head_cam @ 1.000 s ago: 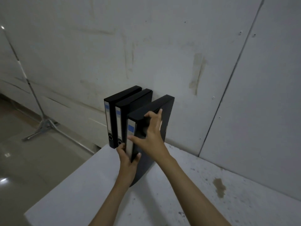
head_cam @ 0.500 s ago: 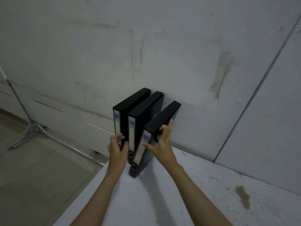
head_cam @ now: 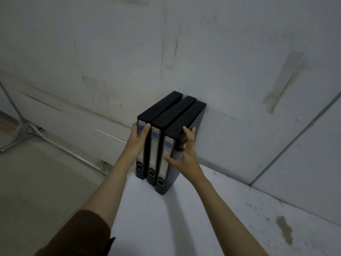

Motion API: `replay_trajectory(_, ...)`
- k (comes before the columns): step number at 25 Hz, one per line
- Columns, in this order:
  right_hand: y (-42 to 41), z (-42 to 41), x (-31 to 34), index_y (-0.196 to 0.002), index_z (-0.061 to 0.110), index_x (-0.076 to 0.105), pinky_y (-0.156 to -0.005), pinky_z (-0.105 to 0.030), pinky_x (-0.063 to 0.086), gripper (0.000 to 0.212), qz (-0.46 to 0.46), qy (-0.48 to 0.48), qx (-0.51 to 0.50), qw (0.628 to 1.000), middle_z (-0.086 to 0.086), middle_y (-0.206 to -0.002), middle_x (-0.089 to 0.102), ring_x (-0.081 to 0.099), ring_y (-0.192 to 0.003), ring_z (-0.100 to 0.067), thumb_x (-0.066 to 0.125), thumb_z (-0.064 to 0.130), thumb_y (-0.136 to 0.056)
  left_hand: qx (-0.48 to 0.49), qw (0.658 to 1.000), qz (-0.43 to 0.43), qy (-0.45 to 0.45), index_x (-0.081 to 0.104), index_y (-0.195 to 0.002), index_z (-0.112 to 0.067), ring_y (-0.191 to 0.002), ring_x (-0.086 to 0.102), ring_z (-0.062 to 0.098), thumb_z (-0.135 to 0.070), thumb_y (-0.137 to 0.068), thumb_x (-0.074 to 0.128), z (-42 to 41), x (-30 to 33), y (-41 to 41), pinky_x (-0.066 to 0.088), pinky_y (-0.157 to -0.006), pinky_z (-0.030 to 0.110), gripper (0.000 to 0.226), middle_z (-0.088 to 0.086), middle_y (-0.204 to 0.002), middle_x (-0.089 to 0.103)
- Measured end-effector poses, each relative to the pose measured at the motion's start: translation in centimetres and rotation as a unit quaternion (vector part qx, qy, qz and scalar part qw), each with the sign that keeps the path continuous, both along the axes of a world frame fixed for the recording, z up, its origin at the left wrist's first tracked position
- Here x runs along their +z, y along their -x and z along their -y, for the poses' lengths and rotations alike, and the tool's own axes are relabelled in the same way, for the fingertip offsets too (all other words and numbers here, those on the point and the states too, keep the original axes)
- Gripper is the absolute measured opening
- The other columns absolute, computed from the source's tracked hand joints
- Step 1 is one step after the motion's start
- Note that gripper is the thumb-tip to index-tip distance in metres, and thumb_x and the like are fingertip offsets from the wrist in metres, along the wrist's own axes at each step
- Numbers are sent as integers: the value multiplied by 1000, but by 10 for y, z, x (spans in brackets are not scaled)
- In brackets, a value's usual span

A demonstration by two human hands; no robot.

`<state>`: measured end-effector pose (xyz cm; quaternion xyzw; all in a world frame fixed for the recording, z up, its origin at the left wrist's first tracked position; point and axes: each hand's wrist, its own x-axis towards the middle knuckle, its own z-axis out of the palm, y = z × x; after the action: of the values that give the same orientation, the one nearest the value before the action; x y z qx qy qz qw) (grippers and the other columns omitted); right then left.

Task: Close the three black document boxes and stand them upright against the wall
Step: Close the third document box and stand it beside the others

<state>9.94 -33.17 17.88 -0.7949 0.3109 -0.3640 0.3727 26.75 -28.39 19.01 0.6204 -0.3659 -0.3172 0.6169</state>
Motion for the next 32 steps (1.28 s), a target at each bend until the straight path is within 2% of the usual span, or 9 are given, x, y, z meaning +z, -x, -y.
replay_trajectory(3,-6,5,-7,-132,45,-23,-105,-3,10,124,12,-70,-22,997,5,-154,-21,-5,-139,0,80,18,-67,-1,1000,0,3,36,-122,-26,-123,44,15,-40,-92,42,3,-1,1,34,-102,30,33,-5,-123,48)
replay_trajectory(5,-8,8,-11,-134,37,-28,-103,-7,10,127,3,-110,-25,994,12,-151,-20,-4,-136,2,79,19,-68,3,1000,7,8,34,-128,-23,-122,43,14,-39,-93,41,6,-2,2,33,-101,30,39,-6,-124,47)
replay_trajectory(8,-5,15,-10,-140,28,-25,-103,-10,11,122,-7,-144,-16,989,20,-145,-9,-2,-130,6,76,17,-72,-4,1000,9,8,29,-134,-23,-127,42,17,-43,-92,39,10,-7,4,33,-108,37,48,-1,-136,46)
replay_trajectory(11,-5,16,-9,-140,26,-24,-103,-12,9,121,-19,-148,-19,989,20,-142,-8,-3,-129,6,75,18,-73,-20,1000,-1,2,26,-134,-28,-131,40,20,-48,-91,34,9,-10,3,31,-112,42,49,4,-142,42)
replay_trajectory(14,-6,12,-7,-140,24,-25,-106,-16,8,122,-26,-136,-33,990,8,-154,-18,-5,-130,5,76,20,-72,-37,999,-3,-4,24,-135,-31,-130,36,14,-52,-91,30,4,-8,3,28,-110,35,49,-5,-140,39)
replay_trajectory(16,-4,10,-4,-141,21,-23,-107,-17,9,123,-33,-127,-44,990,1,-156,-16,-4,-131,4,77,20,-70,-37,999,1,-4,24,-136,-30,-126,35,9,-51,-92,30,0,-4,5,27,-104,30,49,-10,-133,39)
replay_trajectory(22,-3,5,-1,-142,17,-20,-109,-22,11,123,-36,-128,-81,988,-6,-157,-8,1,-144,-18,79,24,-69,-4,1000,5,2,33,-136,-20,-128,40,13,-51,-91,33,-2,4,7,29,-102,27,55,0,-140,44)
replay_trajectory(28,6,2,2,-143,15,-16,-111,-27,11,120,-48,-120,-89,988,-7,-156,-8,2,-144,-21,78,27,-70,16,1000,2,-5,34,-135,-17,-121,41,11,-54,-90,32,-7,11,9,30,-97,26,58,1,-137,46)
replay_trajectory(32,11,-4,8,-144,13,-14,-112,-28,12,118,-46,-121,-84,988,-8,-156,-9,1,-145,-22,77,29,-70,31,999,17,2,33,-135,-16,-126,41,14,-52,-91,33,-10,9,12,31,-100,27,57,3,-139,44)
